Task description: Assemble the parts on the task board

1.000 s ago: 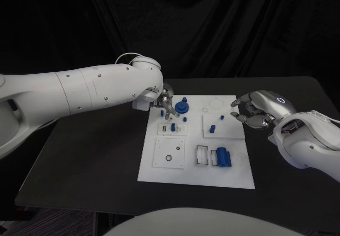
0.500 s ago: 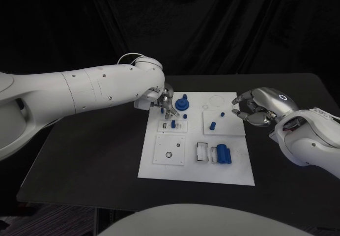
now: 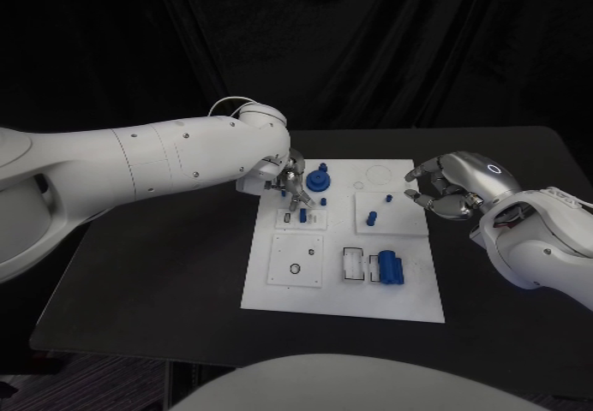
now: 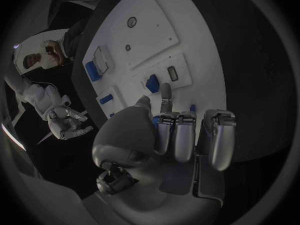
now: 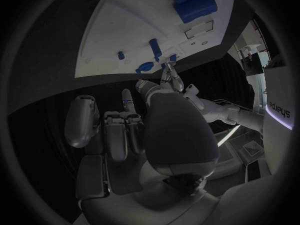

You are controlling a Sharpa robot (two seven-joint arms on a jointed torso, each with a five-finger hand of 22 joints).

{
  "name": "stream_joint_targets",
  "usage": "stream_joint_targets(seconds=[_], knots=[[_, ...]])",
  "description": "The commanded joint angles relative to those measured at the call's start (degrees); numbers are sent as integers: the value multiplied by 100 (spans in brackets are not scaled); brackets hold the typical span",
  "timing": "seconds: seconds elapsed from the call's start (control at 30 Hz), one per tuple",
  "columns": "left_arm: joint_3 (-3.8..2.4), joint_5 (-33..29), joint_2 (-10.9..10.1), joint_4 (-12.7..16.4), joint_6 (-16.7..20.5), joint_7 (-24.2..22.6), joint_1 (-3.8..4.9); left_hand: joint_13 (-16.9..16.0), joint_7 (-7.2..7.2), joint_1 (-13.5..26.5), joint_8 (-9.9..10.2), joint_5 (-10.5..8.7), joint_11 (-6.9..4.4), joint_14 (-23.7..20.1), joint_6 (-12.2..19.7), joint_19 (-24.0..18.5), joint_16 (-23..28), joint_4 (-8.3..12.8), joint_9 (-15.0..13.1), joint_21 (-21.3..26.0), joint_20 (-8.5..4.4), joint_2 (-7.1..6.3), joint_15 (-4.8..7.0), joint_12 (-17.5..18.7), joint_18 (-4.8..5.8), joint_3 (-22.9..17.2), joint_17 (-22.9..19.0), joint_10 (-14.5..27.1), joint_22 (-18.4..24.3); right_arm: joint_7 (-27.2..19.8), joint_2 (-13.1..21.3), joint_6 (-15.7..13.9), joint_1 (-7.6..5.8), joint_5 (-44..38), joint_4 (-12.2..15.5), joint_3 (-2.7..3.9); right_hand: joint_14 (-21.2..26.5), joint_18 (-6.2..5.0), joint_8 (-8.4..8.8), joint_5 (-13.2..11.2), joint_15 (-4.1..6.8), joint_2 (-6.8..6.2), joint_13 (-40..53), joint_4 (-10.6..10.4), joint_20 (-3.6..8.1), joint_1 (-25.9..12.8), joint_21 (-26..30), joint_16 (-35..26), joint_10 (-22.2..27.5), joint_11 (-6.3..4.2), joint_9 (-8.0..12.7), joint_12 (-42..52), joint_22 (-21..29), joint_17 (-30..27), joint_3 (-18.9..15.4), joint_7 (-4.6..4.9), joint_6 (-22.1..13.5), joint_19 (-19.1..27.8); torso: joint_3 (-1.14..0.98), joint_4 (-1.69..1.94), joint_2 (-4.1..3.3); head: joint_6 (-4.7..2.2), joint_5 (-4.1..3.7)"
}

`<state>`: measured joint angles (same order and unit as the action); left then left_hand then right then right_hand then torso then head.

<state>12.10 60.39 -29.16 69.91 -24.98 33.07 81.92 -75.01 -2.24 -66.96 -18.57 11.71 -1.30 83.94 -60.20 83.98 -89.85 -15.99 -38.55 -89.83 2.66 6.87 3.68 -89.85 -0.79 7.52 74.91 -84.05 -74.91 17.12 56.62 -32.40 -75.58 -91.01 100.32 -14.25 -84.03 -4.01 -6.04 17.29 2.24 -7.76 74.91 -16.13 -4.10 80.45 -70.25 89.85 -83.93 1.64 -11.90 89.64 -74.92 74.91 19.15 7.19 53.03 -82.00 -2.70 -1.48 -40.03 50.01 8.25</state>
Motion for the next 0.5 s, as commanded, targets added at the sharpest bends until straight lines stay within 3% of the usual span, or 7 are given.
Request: stream_joint_targets(seconds=[0.03, 0.07, 0.13, 0.33, 0.5], knots=[[-4, 28, 11, 10, -87, -89, -31, -1499, -20, -43, 92, 179, -12, 606, -44, 602, -15, 36, 21, -17, -10, 22, 28, -15, 79, -19, 1509, -595, -1509, 21, 7, 16, 10, -11, 11, 4, -597, -29, -20, 22, -51, 10, 1509, 10, -30, 65, 17, 15, -607, 45, 6, 36, -937, 1509, 38, -12, 31, 7, 6, 1, 9, -1, 0], [-4, 28, 8, 14, -89, -106, -38, -1499, -25, -52, 143, 275, -8, 606, -50, 602, -15, 37, 32, -17, -6, 15, 24, -15, 79, -31, 1509, -595, -1509, 22, 6, 14, 10, -11, 11, 4, -597, -29, -20, 22, -51, 10, 1509, 10, -30, 65, 17, 15, -607, 45, 6, 36, -937, 1509, 38, -12, 31, 7, 4, -4, 10, -1, 1], [-4, 28, 2, 24, -85, -145, -48, -1499, -35, -95, 258, 779, 3, 606, -43, 602, -15, 39, 56, -17, -2, -7, 19, -15, 79, -82, 1509, -595, -1509, 22, 6, 14, 10, -11, 12, 4, -597, -31, -21, 27, -53, 14, 1509, 13, -31, 69, 26, 15, -607, 48, 10, 36, -935, 1509, 47, -11, 40, 10, 1, -13, 7, -1, 8], [-4, -15, -7, 45, -104, -193, -65, -1499, -65, -45, 486, 1602, 29, 606, -67, 525, -15, -46, 72, 41, 26, -130, -11, -15, 50, -193, 1509, -595, -1471, 27, 9, 16, 10, -11, 9, 4, -597, -31, -21, 27, -53, 14, 1509, 13, -31, 69, 26, 15, -607, 48, 10, 36, -935, 1509, 47, -11, 40, 10, 2, -1, 11, -1, 7], [-4, -606, 2, 36, -139, -25, -72, -1499, -80, -65, 569, 1750, 45, 606, -17, 396, -15, -29, 42, 144, 41, -159, -27, -15, 4, -292, 1509, -595, -1406, 16, 5, 3, 10, -11, 11, 4, -597, -31, -21, 27, -53, 14, 1509, 13, -31, 69, 26, 15, -607, 48, 10, 36, -935, 1509, 47, -11, 40, 10, -5, -9, 7, -1, 15]])
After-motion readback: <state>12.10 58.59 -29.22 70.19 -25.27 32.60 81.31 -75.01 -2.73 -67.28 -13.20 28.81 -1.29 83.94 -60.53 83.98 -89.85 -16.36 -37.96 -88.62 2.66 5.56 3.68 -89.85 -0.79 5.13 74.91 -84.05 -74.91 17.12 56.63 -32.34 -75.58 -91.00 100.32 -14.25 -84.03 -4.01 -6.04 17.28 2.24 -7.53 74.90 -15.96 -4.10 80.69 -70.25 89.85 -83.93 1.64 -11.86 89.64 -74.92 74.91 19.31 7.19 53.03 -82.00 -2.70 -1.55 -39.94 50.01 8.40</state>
